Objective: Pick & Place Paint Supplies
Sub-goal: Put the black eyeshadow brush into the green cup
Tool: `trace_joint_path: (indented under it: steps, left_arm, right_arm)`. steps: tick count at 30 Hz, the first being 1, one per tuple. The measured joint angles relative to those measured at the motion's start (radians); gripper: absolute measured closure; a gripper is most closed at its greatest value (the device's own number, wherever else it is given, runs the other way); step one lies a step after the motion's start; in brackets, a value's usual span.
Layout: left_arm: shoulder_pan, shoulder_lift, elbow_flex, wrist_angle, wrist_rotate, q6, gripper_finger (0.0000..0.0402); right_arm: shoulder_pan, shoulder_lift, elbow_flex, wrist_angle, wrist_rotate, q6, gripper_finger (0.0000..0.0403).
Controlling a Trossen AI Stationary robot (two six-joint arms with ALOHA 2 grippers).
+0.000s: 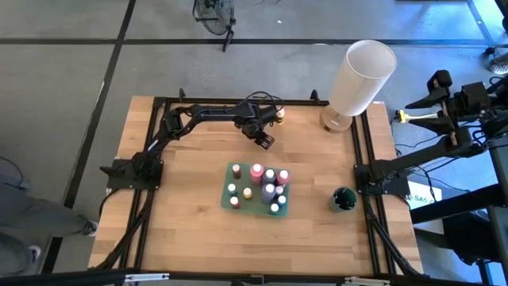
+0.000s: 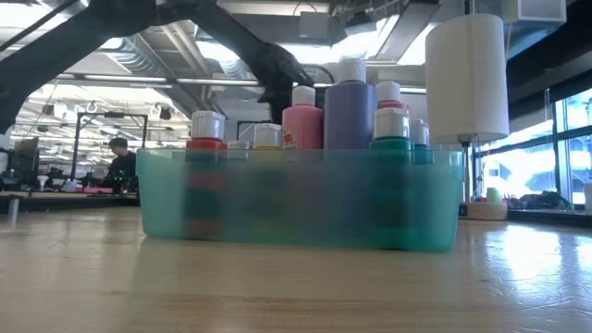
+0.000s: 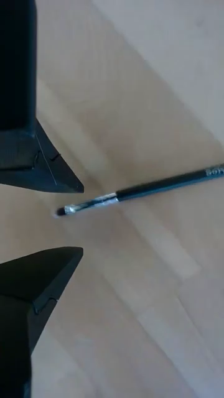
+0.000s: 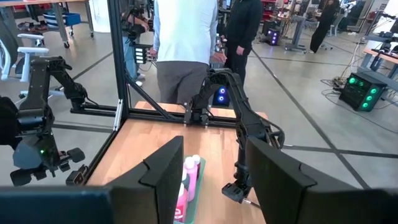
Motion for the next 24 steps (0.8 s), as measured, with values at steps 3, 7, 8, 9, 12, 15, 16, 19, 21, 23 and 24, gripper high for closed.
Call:
trace_joint_path:
  steps: [3, 7, 8, 9, 12, 15, 16, 19, 21, 23, 24]
  left_arm:
    - [0.000, 0.013, 0.001, -0.006, 0.006, 0.004, 0.0258]
    - [0.000, 0.022, 0.004, -0.009, 0.002, 0.004, 0.0258]
    - [0.000, 0.027, 0.005, -0.008, -0.001, 0.004, 0.0258]
    - [-0.002, 0.027, 0.005, -0.009, -0.001, 0.004, 0.0259]
    - [-0.003, 0.028, 0.005, -0.016, -0.002, 0.004, 0.0259]
    - [-0.003, 0.029, 0.004, -0.018, -0.002, 0.004, 0.0259]
    - [-0.003, 0.029, 0.004, -0.022, -0.002, 0.005, 0.0262]
    - [-0.002, 0.030, 0.003, -0.025, -0.002, 0.005, 0.0274]
    - [-0.002, 0.031, 0.003, -0.027, -0.002, 0.005, 0.0286]
    - [-0.002, 0.031, 0.003, -0.030, -0.001, 0.017, 0.0299]
    - [-0.002, 0.032, 0.002, -0.032, -0.001, 0.025, 0.0305]
  right_arm:
    - [0.000, 0.000, 0.000, -0.001, 0.000, 0.000, 0.0225]
    - [0.000, 0.000, 0.000, -0.001, 0.000, 0.000, 0.0225]
    - [0.000, 0.000, 0.000, -0.001, 0.000, 0.000, 0.0225]
    - [0.000, 0.000, 0.000, -0.001, 0.000, 0.000, 0.0225]
    - [0.000, 0.000, 0.000, -0.001, 0.000, 0.000, 0.0225]
    - [0.000, 0.000, 0.000, -0.001, 0.000, 0.000, 0.0225]
    - [0.000, 0.000, 0.000, -0.001, 0.000, 0.000, 0.0225]
    - [0.000, 0.000, 0.000, -0.001, 0.001, -0.004, 0.0225]
    - [0.000, 0.000, 0.000, -0.001, 0.002, -0.020, 0.0225]
    - [0.000, 0.000, 0.000, -0.001, 0.003, -0.027, 0.0225]
    - [0.000, 0.000, 0.000, -0.001, 0.003, -0.027, 0.0225]
